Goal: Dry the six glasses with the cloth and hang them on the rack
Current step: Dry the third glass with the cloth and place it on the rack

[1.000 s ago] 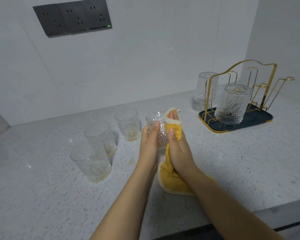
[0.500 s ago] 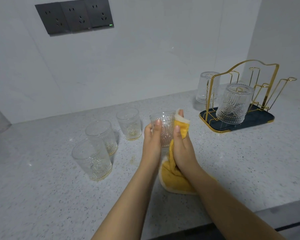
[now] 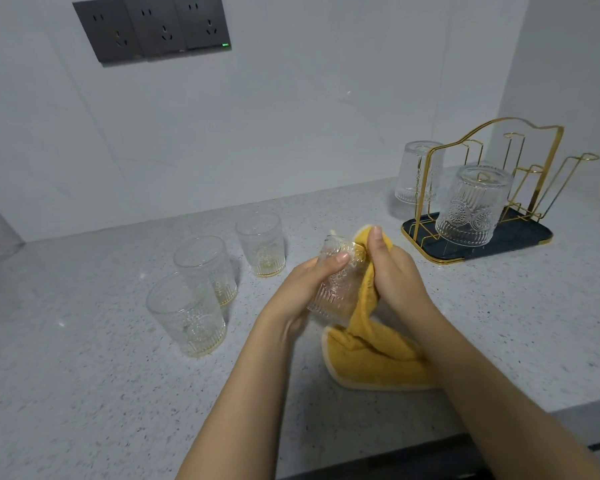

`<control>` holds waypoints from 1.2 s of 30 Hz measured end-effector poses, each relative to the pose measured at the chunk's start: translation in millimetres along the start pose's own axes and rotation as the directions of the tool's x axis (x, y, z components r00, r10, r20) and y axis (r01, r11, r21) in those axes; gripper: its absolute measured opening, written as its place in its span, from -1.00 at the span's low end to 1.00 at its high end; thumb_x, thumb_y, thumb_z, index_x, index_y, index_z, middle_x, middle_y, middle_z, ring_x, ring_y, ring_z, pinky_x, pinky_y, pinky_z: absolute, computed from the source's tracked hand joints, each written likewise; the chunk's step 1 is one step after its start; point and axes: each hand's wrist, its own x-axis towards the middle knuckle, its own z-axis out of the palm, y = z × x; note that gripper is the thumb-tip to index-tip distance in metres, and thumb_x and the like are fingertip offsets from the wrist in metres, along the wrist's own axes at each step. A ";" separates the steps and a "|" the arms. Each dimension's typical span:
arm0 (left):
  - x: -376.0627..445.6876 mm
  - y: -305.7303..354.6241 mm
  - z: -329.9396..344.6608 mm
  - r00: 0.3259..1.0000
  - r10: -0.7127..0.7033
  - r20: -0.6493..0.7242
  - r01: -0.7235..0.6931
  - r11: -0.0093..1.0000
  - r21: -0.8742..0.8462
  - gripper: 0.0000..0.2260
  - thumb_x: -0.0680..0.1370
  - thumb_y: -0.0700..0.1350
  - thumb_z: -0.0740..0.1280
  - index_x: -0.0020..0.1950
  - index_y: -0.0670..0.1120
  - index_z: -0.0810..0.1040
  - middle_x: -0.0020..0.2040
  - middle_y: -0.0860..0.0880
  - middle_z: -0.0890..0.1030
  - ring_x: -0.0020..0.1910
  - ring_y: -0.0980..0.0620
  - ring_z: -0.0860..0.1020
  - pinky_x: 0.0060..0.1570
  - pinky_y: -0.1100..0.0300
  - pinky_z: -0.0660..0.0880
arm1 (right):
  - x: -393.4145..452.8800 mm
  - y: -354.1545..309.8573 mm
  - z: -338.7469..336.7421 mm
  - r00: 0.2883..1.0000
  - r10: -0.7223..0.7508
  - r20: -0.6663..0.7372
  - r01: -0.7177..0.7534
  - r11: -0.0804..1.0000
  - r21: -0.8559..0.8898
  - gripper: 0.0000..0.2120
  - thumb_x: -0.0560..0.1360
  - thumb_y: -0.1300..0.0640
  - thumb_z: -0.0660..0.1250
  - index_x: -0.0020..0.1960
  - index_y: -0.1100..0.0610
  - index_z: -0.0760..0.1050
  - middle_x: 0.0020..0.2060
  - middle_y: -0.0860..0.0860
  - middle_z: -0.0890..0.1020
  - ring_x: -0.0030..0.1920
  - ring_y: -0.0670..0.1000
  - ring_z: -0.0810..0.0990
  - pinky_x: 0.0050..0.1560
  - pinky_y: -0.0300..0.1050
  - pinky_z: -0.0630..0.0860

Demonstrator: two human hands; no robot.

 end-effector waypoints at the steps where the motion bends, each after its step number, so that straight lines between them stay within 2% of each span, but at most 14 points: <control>1: 0.6 -0.1 -2.7 1.000 -0.021 0.022 0.021 1.000 -0.009 -0.63 0.36 0.17 0.47 0.02 -0.04 0.70 0.07 -0.11 0.71 0.13 -0.11 0.64 0.31 -0.08 0.46 | 1.1 -3.5 -5.8 0.994 -0.032 0.105 0.037 0.998 -0.050 -0.49 0.53 -0.21 0.03 -0.42 0.10 0.38 -0.51 -0.04 0.47 -0.43 -0.10 0.47 -0.29 -0.21 0.40; 3: 0.9 -0.7 -6.3 0.995 -0.065 0.081 0.068 0.997 -0.031 -0.60 0.29 0.16 0.49 -0.01 -0.06 0.71 0.04 -0.15 0.70 0.05 -0.14 0.65 0.21 -0.05 0.53 | 5.4 -10.3 -22.3 0.913 -0.025 0.408 0.084 0.988 -0.128 -0.58 0.50 -0.15 0.13 -0.41 0.06 0.42 -0.50 -0.12 0.51 -0.44 -0.19 0.48 -0.29 -0.30 0.40; 5: 1.2 -0.7 -7.4 0.980 -0.094 0.175 0.101 0.994 -0.034 -0.54 0.26 0.13 0.51 0.03 -0.12 0.66 -0.03 -0.16 0.70 -0.09 -0.10 0.66 0.02 0.05 0.59 | 9.7 -15.5 -38.8 0.747 0.026 0.664 0.101 0.983 -0.152 -0.82 0.51 0.03 0.28 -0.27 -0.02 0.52 -0.37 -0.21 0.62 -0.30 -0.27 0.57 -0.20 -0.40 0.44; 6: 1.8 -0.8 -7.1 0.971 -0.102 0.214 0.110 0.994 -0.026 -0.52 0.24 0.13 0.53 0.03 -0.15 0.64 -0.07 -0.15 0.69 -0.14 -0.07 0.66 -0.05 0.09 0.60 | 11.0 -14.1 -45.0 0.678 0.053 0.733 0.079 0.986 -0.145 -0.94 0.47 0.08 0.34 -0.16 -0.03 0.55 -0.26 -0.20 0.66 -0.18 -0.24 0.61 -0.11 -0.38 0.48; 8: 2.4 -0.6 -6.0 0.961 -0.101 0.258 0.107 0.994 -0.012 -0.42 0.14 0.17 0.63 -0.01 -0.16 0.64 -0.12 -0.14 0.68 -0.18 -0.06 0.65 -0.10 0.12 0.60 | 11.5 -10.7 -51.5 0.635 0.081 0.768 0.044 0.989 -0.140 -0.81 0.39 0.08 0.40 0.00 0.01 0.55 -0.08 -0.09 0.67 -0.01 -0.09 0.62 0.06 -0.21 0.53; 10: 2.7 -0.4 -4.6 0.952 -0.101 0.288 0.113 0.993 -0.028 -0.34 0.05 0.22 0.65 -0.02 -0.16 0.65 -0.14 -0.13 0.69 -0.18 -0.05 0.66 -0.10 0.13 0.61 | 11.1 -11.2 -51.1 0.672 0.049 0.739 0.076 0.988 -0.135 -0.70 0.34 0.06 0.41 0.05 0.05 0.51 -0.03 -0.05 0.60 0.04 -0.03 0.59 0.11 -0.12 0.52; 13: 4.8 -1.6 -6.3 0.946 -0.111 0.304 0.150 0.983 -0.107 -0.31 0.04 0.20 0.67 0.01 -0.15 0.63 -0.12 -0.11 0.70 -0.17 -0.03 0.67 -0.10 0.13 0.62 | 8.2 -11.9 -44.2 0.712 -0.012 0.703 0.110 0.989 -0.095 -0.76 0.31 0.07 0.42 -0.03 0.03 0.56 -0.12 -0.10 0.67 -0.05 -0.10 0.63 0.01 -0.24 0.51; 17: 2.3 1.0 -6.1 0.939 -0.129 0.320 0.192 0.966 -0.175 -0.45 0.20 0.08 0.64 0.04 -0.16 0.59 -0.12 -0.11 0.69 -0.19 -0.03 0.67 -0.14 0.13 0.63 | 6.6 -8.5 -36.9 0.750 0.010 0.662 0.083 0.991 -0.109 -0.79 0.23 0.06 0.50 -0.15 0.01 0.60 -0.25 -0.09 0.70 -0.15 -0.09 0.65 0.00 -0.13 0.55; 20: -1.8 7.9 -2.0 0.965 -0.132 0.225 0.201 0.927 -0.317 -0.64 0.45 0.05 0.44 0.10 -0.18 0.57 -0.12 -0.14 0.69 -0.19 -0.06 0.67 -0.13 0.07 0.63 | 12.9 -8.4 -39.3 0.849 0.029 0.528 0.009 0.998 -0.068 -0.72 0.19 -0.02 0.49 -0.21 0.15 0.64 -0.25 0.06 0.71 -0.16 0.06 0.67 0.00 -0.02 0.55; 23: 1.2 8.2 1.9 0.995 -0.055 0.086 0.085 0.909 -0.408 -0.48 0.49 0.12 0.36 0.30 -0.22 0.50 0.10 -0.25 0.63 -0.06 -0.16 0.65 -0.10 -0.09 0.63 | 17.0 -8.9 -41.8 0.923 0.063 0.379 -0.101 0.991 0.083 -0.75 0.25 0.00 0.44 -0.32 0.20 0.56 -0.40 0.06 0.66 -0.33 0.02 0.63 -0.13 -0.07 0.53; 28: 6.6 -3.8 15.9 0.983 0.119 -0.143 -0.138 0.981 -0.134 -0.63 0.50 0.04 0.43 0.24 0.01 0.44 0.19 -0.11 0.56 0.02 -0.05 0.64 -0.08 -0.04 0.61 | 12.5 -11.9 -37.9 0.950 0.119 0.287 -0.150 0.985 0.089 -0.65 0.28 -0.14 0.37 -0.34 0.17 0.49 -0.45 0.03 0.59 -0.34 0.01 0.57 -0.17 -0.11 0.48; 31: 4.7 -2.7 18.6 0.977 0.137 -0.164 -0.164 0.972 -0.166 -0.71 0.57 -0.03 0.36 0.26 -0.05 0.45 0.06 -0.05 0.59 -0.12 0.04 0.65 -0.20 0.03 0.61 | 8.5 -12.0 -34.3 0.987 0.043 0.153 -0.033 0.997 -0.070 -0.54 0.22 -0.23 0.39 -0.35 0.20 0.49 -0.39 0.13 0.60 -0.31 0.06 0.58 -0.19 -0.06 0.46; 33: 4.0 -2.1 17.8 0.968 0.137 -0.211 -0.176 0.968 -0.178 -0.70 0.57 -0.03 0.35 0.27 -0.08 0.46 0.08 -0.06 0.58 -0.14 0.05 0.64 -0.27 0.08 0.61 | 7.9 -10.4 -30.9 0.997 0.025 0.079 -0.021 0.999 -0.049 -0.52 0.16 -0.23 0.44 -0.30 0.21 0.52 -0.33 0.16 0.64 -0.25 0.10 0.63 -0.12 0.00 0.52; 36: 3.2 -3.0 17.5 0.954 0.127 -0.270 -0.181 0.965 -0.187 -0.67 0.57 -0.01 0.35 0.28 -0.10 0.46 0.10 -0.10 0.58 -0.15 0.03 0.63 -0.32 0.14 0.59 | 7.8 -9.3 -31.1 0.990 0.060 0.129 -0.058 0.998 -0.019 -0.48 0.10 -0.25 0.47 -0.27 0.20 0.56 -0.32 0.09 0.66 -0.19 0.12 0.66 0.04 0.14 0.55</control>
